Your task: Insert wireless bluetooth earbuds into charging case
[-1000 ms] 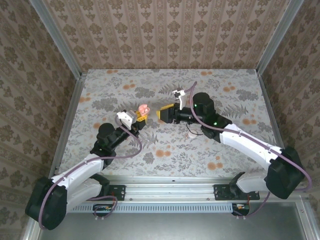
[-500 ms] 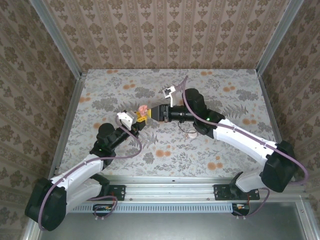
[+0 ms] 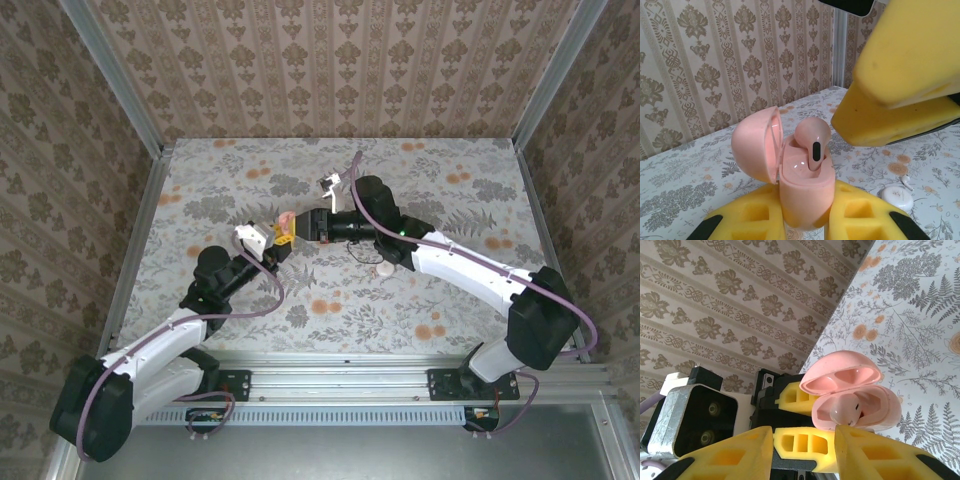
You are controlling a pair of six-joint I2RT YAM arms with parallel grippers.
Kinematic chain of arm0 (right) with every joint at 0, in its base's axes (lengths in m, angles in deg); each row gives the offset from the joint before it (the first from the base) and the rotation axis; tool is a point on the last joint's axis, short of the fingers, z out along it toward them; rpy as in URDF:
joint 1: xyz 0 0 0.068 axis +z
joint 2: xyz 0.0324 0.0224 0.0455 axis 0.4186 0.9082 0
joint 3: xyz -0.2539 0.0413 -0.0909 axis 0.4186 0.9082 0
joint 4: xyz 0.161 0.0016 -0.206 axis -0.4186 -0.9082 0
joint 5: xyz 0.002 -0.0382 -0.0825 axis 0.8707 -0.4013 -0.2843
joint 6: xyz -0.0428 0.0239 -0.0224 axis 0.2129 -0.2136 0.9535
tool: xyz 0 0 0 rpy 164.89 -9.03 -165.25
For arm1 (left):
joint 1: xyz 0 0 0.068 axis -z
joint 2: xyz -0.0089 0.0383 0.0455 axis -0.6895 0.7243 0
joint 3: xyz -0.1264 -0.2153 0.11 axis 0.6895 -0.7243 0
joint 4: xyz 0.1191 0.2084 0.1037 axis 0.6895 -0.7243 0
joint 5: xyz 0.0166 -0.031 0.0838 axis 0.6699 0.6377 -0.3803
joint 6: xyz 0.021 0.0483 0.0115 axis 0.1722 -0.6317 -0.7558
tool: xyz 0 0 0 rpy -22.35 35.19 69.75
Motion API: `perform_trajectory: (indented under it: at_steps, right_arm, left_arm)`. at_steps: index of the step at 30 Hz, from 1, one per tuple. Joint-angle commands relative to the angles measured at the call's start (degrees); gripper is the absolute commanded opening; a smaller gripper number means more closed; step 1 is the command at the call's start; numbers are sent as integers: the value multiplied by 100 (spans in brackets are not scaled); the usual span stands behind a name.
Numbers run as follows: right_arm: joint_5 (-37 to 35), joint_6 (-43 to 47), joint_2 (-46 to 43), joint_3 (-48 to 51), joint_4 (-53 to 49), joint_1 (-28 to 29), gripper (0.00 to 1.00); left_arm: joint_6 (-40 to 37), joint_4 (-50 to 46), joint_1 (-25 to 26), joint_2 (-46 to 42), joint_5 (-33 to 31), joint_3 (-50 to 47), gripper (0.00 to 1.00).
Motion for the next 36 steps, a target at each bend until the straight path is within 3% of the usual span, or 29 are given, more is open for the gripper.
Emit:
perform_trajectory:
  at_steps: [1, 13, 36]
  right_arm:
    - [2, -64, 73, -189, 116, 40, 38]
    - [-209, 6, 135, -208, 50, 5, 38]
    - [98, 98, 269, -333, 260, -55, 37]
  left_arm:
    - [-45, 71, 29, -62, 94, 145, 7]
    - [-36, 51, 29, -85, 174, 187, 7]
    - [-42, -44, 37, -91, 301, 198, 7]
